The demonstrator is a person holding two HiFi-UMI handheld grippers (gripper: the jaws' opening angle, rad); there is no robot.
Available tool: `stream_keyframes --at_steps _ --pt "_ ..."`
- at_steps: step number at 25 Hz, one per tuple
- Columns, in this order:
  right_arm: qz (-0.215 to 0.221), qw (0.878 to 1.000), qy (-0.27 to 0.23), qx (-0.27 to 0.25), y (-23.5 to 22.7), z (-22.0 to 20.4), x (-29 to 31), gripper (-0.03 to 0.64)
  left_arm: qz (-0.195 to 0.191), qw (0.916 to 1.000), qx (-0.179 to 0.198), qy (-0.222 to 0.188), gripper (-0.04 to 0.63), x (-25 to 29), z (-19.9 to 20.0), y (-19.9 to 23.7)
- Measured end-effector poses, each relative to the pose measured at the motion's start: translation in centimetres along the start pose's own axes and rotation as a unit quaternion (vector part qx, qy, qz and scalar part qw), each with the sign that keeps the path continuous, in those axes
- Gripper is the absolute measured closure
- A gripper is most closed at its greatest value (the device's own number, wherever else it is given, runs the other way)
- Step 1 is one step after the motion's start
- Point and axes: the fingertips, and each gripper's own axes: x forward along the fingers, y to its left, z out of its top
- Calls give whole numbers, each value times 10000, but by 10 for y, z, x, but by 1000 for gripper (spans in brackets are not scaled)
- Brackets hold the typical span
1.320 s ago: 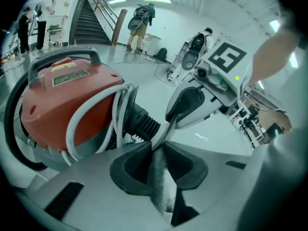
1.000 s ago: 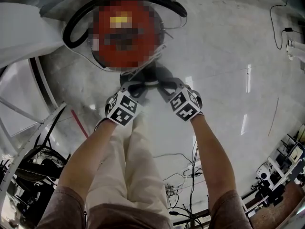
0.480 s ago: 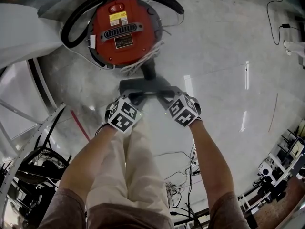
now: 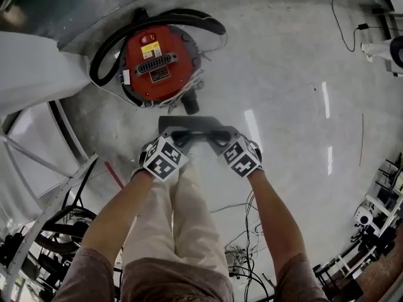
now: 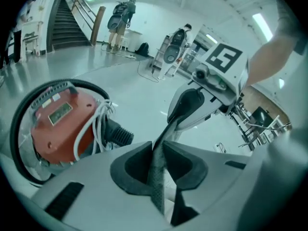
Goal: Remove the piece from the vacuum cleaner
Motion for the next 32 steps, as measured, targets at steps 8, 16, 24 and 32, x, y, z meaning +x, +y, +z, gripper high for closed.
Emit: stream_keyframes --at_steps 8,16,24,32 --pt "-739 9952 -610 202 12 64 -122 557 -166 9979 598 -203 528 -90 93 -41" --pt "-1264 9852 -1156 63 36 135 -241 557 -248 9906 1272 -442 529 -192 180 -82" --pt "-1709 9670 -1865 311 76 178 -330 557 -118 9800 1845 -740 526 -276 233 -130" --pt "-1931 9543 -2243 404 104 220 -366 555 -67 9742 2060 -914 525 -333 249 -140"
